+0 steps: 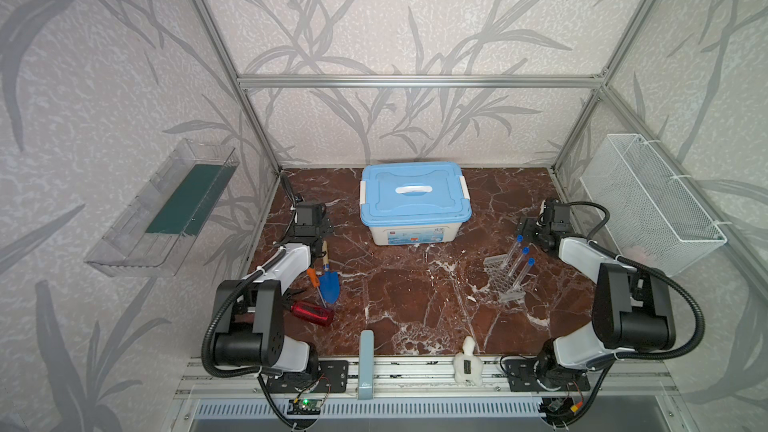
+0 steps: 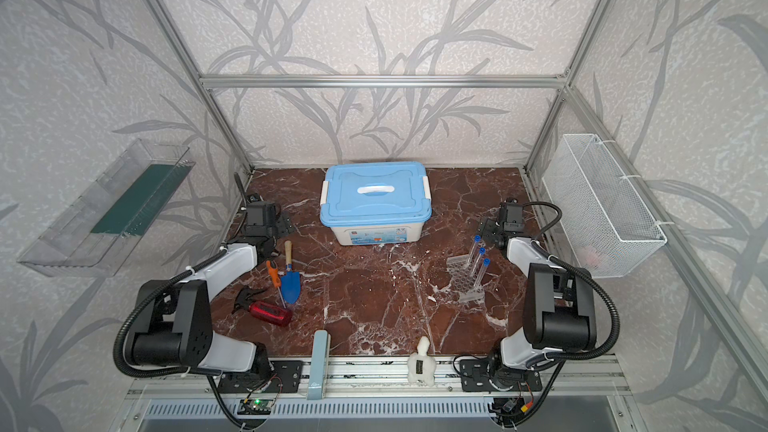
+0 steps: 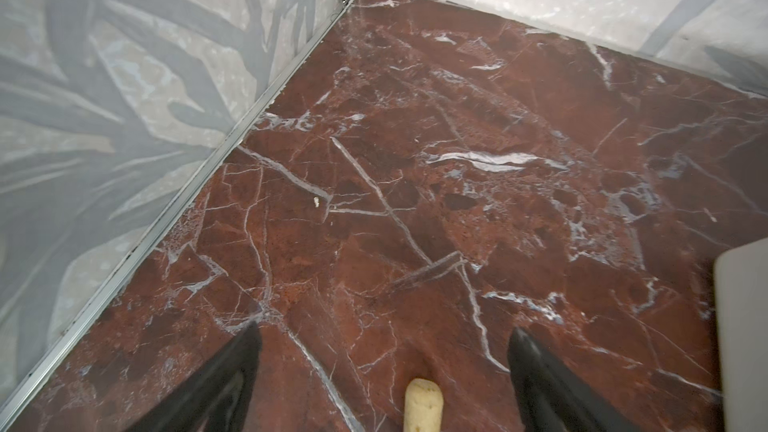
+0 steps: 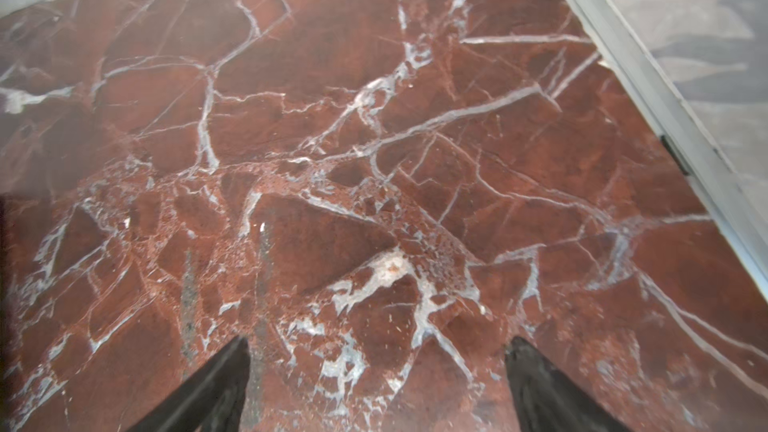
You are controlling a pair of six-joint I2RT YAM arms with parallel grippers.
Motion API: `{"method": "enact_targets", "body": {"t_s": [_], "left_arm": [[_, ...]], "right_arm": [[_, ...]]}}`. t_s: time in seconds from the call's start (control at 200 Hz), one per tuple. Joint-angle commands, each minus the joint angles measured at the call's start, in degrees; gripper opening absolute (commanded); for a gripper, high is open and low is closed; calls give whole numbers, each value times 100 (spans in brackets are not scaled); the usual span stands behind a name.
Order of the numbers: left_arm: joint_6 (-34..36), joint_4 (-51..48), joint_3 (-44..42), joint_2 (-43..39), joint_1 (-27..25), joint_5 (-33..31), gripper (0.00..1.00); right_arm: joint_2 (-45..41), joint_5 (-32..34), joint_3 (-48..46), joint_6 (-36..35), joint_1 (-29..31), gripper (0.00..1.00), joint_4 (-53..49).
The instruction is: Organize the chemistry lab equipment
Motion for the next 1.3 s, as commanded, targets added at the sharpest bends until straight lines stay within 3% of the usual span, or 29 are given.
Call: {"method": "enact_targets", "body": {"t_s": [0.0,0.115,0.19,0.365,0.705,0.91,1.03,1.11,1.295], "left_arm": [[176,289,3,100,133,-289,95],[669,1016,-343,30,182,-162,94],[978,1939,-781,17,256,135,99],[901,2668,-1172,263,391,540,99],[1423,3665,-1661,290,380,1605,99],[1474,4186,-1962,290,367,1737,99],[1566,5186,-2327,553,363,1954,99],[1638,4760,-2243,427,369,2134,99],[1609,5051,-2295,518,366,2097,99]], "right_arm": [[-114,-174,-301,-159,-11,97,921],[33,-393,-473,-331,-11,99,1376],[130,-493,-633,-354,-11,99,1700],[-37,-627,-1049,-390,-11,99,2298],[-466,-794,-1745,-537,-2,99,3228],[-510,-1028,-1891,-641,8,99,3506],[-565,-1187,-2066,-703,6,99,3803],[-597,-1243,-2171,-735,7,99,3981],[-640,-1252,-2359,-1003,216,99,4396]]}}
